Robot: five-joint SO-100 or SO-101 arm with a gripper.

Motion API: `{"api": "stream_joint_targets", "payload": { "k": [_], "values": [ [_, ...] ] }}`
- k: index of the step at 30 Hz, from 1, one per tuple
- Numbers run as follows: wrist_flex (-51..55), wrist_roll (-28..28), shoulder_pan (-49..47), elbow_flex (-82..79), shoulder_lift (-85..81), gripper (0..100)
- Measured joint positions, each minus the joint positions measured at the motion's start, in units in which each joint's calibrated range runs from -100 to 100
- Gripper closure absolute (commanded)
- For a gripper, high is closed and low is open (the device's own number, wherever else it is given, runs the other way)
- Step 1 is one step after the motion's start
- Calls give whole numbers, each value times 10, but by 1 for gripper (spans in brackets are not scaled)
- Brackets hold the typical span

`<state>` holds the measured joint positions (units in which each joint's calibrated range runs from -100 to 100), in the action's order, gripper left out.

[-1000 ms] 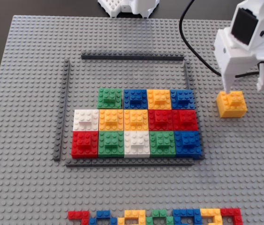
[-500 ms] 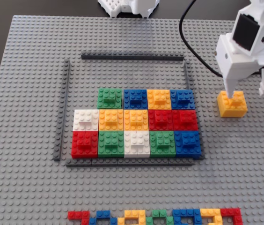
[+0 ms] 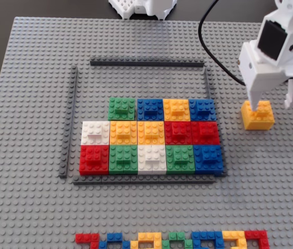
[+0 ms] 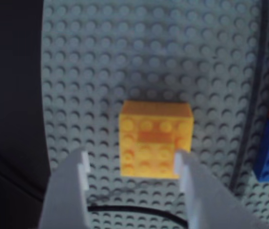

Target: Grab the cube and place it into the grid

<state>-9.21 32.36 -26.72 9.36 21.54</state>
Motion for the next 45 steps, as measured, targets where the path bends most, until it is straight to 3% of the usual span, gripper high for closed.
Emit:
{"api": "stream_joint_targets", "payload": {
  "k": [16,32,45],
  "values": [
    [-5,-6,8,0,1,92],
    [1,-6,8,-1,-3,95],
    [47,11,-17,-14,-193,95]
  ]
}}
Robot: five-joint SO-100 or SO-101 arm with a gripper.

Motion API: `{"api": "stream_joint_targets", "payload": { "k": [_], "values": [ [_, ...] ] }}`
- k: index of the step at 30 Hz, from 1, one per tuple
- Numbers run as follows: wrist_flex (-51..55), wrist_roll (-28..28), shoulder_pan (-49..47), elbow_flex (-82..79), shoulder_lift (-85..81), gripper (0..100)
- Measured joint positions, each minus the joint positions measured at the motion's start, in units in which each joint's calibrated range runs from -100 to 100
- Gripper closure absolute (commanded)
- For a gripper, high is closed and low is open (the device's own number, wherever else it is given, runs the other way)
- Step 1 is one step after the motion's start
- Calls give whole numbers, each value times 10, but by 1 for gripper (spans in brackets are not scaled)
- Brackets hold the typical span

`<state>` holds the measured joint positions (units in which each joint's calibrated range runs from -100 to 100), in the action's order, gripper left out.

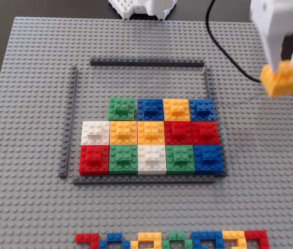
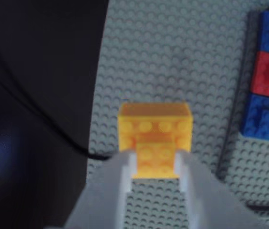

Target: Grab the cube and place it into the grid

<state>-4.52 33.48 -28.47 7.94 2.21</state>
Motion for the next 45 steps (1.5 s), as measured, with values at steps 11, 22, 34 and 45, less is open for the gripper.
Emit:
{"api": "stream_joint_targets", "payload": {
  "k": [11,22,34,45],
  "values": [
    [29,46,50,-92,-170,95],
    [36,94,163,-192,-277,95],
    [34,156,311,-294,-352,95],
    [-3,223,425,-338,-336,95]
  ]
}}
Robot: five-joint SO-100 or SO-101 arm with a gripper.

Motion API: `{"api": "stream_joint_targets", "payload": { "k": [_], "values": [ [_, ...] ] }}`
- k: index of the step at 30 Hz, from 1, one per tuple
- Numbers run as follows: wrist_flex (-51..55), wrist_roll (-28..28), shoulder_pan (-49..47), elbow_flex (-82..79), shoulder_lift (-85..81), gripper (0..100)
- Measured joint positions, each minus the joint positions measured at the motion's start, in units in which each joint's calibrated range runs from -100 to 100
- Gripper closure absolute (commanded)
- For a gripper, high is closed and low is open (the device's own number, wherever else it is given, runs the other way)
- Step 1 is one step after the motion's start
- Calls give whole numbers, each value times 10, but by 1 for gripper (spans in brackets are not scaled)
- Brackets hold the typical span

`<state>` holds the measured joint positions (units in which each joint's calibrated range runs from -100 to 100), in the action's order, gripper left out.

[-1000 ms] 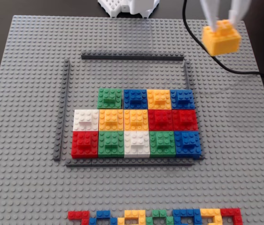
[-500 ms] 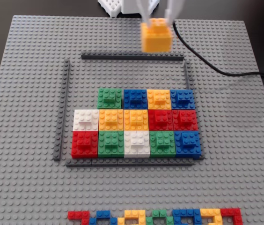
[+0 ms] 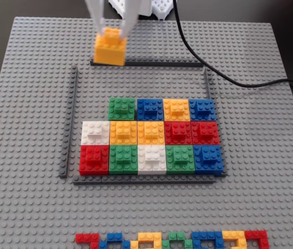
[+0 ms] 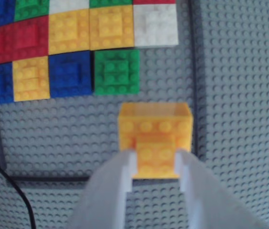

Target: Grab the cube and place it into the grid

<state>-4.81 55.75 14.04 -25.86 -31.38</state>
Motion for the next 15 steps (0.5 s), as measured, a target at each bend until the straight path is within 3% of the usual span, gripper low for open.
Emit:
{"api": "stream_joint_targets", "payload": {
  "k": [15],
  "values": [
    [-63,43,36,-26,150,95]
  ]
}}
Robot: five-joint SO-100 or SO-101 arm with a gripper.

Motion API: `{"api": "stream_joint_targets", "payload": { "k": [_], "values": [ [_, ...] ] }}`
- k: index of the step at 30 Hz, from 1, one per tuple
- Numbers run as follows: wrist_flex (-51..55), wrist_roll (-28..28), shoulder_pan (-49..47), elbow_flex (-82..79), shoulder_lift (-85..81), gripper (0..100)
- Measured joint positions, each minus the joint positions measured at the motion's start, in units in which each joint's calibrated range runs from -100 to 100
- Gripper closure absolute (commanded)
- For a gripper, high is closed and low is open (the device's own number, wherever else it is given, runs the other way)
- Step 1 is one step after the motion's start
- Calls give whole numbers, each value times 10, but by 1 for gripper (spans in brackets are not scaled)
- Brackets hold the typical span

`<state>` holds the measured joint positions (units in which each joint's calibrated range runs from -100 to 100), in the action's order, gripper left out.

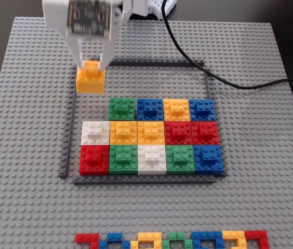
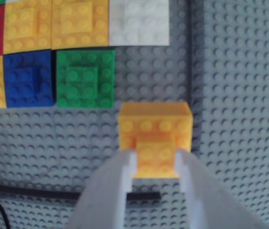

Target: Grab the cube and place it into the grid

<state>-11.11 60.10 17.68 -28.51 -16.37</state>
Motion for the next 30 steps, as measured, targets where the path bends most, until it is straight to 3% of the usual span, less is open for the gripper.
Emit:
{"api": "stream_joint_targets", "payload": {
  "k": [30],
  "values": [
    [-36,-8,-26,64,138,94]
  ]
}}
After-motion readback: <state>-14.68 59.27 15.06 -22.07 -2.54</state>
